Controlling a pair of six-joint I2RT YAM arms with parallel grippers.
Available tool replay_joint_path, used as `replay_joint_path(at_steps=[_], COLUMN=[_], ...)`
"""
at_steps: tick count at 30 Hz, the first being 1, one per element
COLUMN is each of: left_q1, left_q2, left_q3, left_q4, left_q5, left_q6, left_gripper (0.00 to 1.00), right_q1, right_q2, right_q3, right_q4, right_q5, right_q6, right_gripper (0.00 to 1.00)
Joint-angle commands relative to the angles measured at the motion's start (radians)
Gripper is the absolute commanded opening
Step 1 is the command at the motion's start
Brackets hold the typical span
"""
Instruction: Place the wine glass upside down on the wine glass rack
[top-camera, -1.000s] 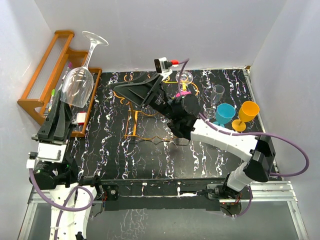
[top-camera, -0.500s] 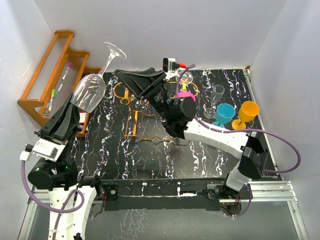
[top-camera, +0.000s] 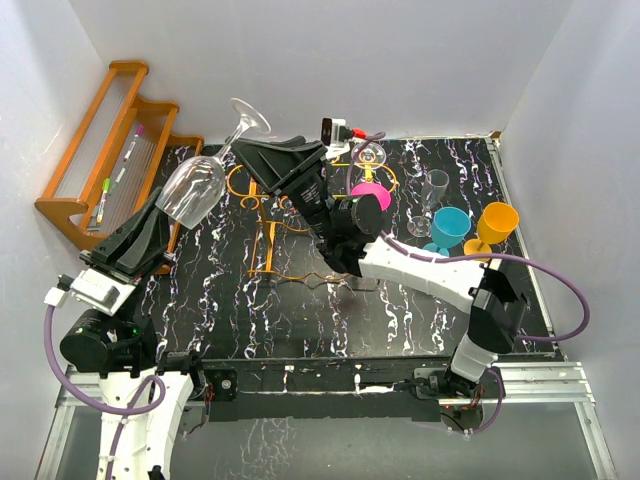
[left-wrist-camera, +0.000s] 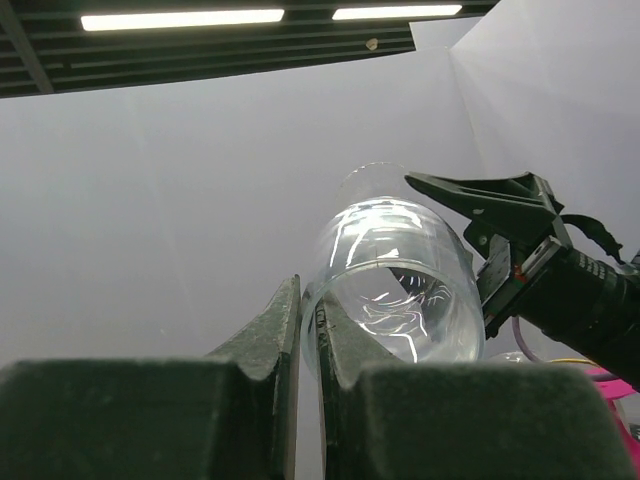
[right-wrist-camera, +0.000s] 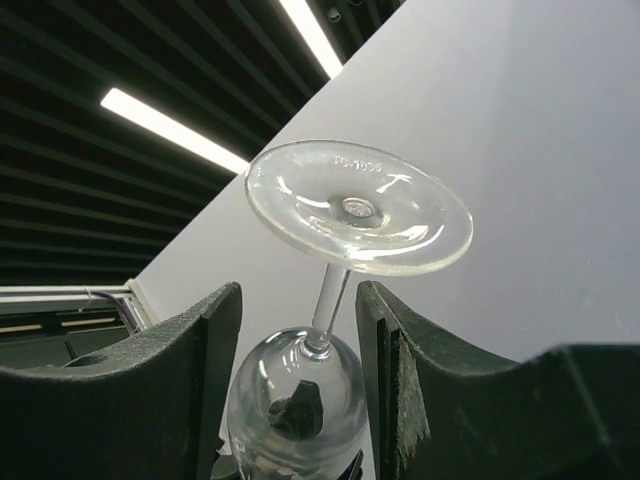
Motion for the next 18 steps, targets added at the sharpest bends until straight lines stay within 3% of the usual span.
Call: replay_joint_path(at_steps=[1, 18], left_q1=[-0.004, -0.004], left_q2=[0.009, 0.018], left_q3=[0.009, -0.032], left_q4=[0.055, 0.082], left_q5=[0.034, 0.068], left_q6=[-0.024, 0.049], left_gripper=[0.00, 0.00], right_q1=[0.000, 0.000], right_q2=[0.019, 0.044], right_q3=[0.049, 0.034], right_q4=[0.058, 0.088], right_q5=[0.015, -0.016], right_q6=[0.019, 0.096], right_gripper=[0.52, 0.36])
